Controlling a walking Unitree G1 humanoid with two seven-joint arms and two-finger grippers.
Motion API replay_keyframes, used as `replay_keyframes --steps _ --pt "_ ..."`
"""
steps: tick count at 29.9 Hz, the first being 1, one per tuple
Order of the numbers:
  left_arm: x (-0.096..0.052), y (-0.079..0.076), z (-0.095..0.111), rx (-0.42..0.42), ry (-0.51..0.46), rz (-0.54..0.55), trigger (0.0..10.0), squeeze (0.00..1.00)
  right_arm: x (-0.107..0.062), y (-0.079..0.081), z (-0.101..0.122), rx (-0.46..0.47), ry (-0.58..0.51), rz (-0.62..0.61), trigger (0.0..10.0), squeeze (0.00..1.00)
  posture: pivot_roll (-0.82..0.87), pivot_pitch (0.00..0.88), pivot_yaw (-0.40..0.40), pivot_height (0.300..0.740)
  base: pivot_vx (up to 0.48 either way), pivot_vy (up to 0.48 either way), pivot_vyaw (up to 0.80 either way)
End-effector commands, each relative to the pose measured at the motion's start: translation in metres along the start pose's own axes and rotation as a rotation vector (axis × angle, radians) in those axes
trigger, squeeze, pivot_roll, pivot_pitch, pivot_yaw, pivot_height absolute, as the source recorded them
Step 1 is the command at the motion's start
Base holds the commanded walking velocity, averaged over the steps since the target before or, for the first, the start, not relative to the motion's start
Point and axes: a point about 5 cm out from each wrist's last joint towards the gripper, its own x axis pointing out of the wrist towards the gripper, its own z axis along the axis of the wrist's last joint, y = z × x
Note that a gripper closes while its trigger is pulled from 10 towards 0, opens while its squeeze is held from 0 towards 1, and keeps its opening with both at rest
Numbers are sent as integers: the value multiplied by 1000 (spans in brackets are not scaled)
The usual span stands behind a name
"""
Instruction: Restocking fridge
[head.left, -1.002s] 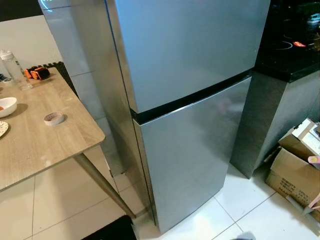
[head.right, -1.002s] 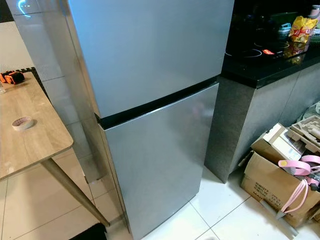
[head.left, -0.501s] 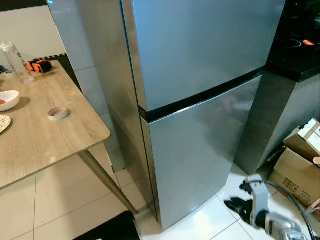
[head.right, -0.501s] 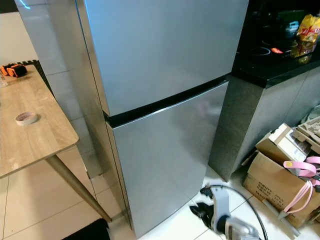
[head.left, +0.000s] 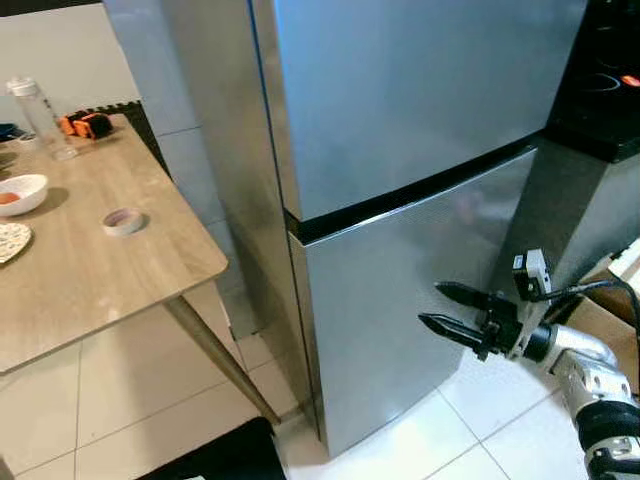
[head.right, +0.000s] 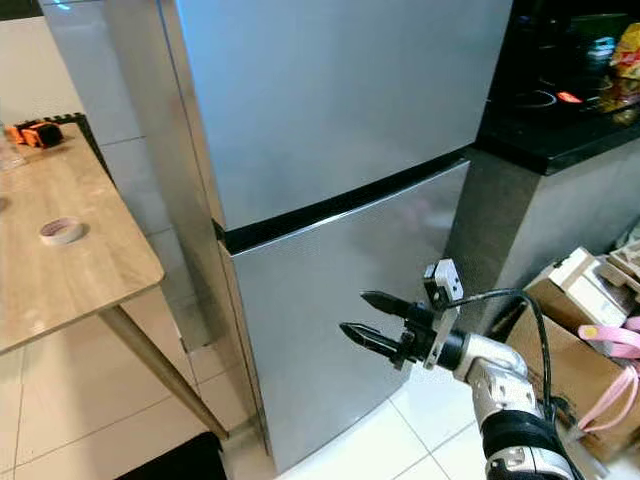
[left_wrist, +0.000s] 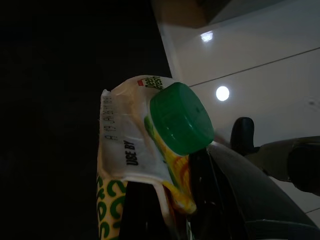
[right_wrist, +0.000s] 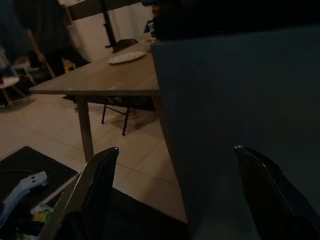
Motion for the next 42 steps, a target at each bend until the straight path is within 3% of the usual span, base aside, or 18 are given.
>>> replay_keyframes --steps 1,2,3,9,11,15,16,20,22,35,38,42 --pt "0 -3 -3 -15 8 -16 10000 0 7 -3 9 -60 6 -18 10000 1000 -79 0 25 740 0 0 0" --pt "0 -3 -4 -14 10 -17 10000 0 12 -4 11 -117 59 -27 10000 710 -83 0 28 740 0 0 0" --pt "-1 -3 -5 -13 13 -19 10000 0 19 -5 15 -178 96 -19 10000 0 -84 0 25 740 0 0 0" --pt "-1 -3 -7 -8 19 -26 10000 0 41 -4 36 -302 120 11 10000 0 -84 0 23 740 0 0 0" --pt "-1 -4 -7 -3 20 -31 10000 0 58 -7 53 -406 136 -20 10000 0 -84 0 23 740 0 0 0" --pt "0 -5 -6 -1 17 -32 10000 0 66 -7 62 -454 140 -27 10000 0 -87 0 20 740 0 0 0" --pt "0 -6 -5 -1 13 -35 10000 0 78 -6 74 -500 125 -20 10000 0 -89 5 17 740 0 0 0" --pt "0 -6 -5 -2 12 -37 10000 0 86 -3 79 -537 132 -2 10000 0 -92 10 16 740 0 0 0" --pt "0 -7 -8 -3 18 -40 10000 0 96 2 79 -601 192 62 10000 0 -95 23 12 740 0 0 0" --pt "-1 -9 -12 -15 21 -41 10000 0 114 17 83 -685 285 279 10000 0 -91 36 -4 740 0 0 0" --pt "-1 -10 -14 -15 22 -45 10000 0 117 18 88 -768 375 353 10000 0 -97 43 -9 740 0 0 0" --pt "-1 -11 -15 -14 24 -48 10000 0 117 18 90 -782 408 386 10000 0 -96 41 -13 740 0 0 0"
